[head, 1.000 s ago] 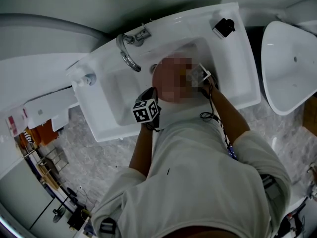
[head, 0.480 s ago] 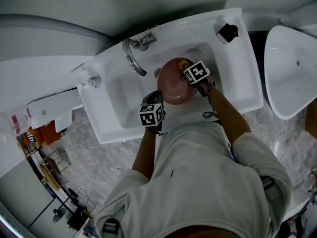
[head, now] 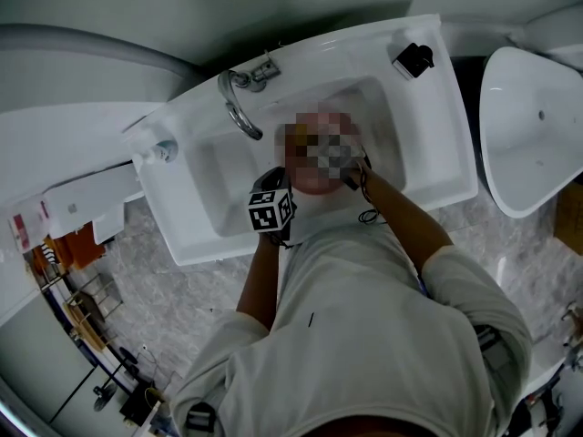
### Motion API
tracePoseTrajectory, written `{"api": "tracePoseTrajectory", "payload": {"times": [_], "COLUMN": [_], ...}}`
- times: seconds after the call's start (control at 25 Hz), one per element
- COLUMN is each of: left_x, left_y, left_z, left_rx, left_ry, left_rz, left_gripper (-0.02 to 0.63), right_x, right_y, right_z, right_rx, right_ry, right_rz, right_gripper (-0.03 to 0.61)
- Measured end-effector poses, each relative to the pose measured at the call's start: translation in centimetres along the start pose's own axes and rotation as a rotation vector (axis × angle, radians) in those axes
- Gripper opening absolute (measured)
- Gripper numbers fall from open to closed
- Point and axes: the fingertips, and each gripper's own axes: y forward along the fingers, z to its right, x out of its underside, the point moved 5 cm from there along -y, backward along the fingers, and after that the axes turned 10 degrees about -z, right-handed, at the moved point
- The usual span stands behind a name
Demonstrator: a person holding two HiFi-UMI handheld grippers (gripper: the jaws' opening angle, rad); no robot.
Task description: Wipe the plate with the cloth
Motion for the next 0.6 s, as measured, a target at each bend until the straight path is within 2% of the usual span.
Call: {"api": "tracePoseTrajectory", "payload": {"times": [0.12,0.32,0.6], "left_x": [0.0,0.2,0.5], "left_y": [0.2,0.5,0.6], "left_z": [-0.1,-0.6,-0.7], "left_rx": [0.001,0.010,0.015], "left_ry": [-0.004,-0.024,-0.041], "left_rz": [0.000,-0.011,-0.018], "left_gripper": [0.048,0.046,0.046], "right_x": [1.1,4.0,8.0], "right_y": [1.2,2.7,3.4], "right_z": [-2.7,-5.4,-3.7], "right_rx": [-0.048,-0.070,-0.079], "right_ry": [-0.084,-0.216,-0.223], "right_rz": [-0.030,-0.141,-0.260], "right_gripper": [0.089,0.089,0.089]}}
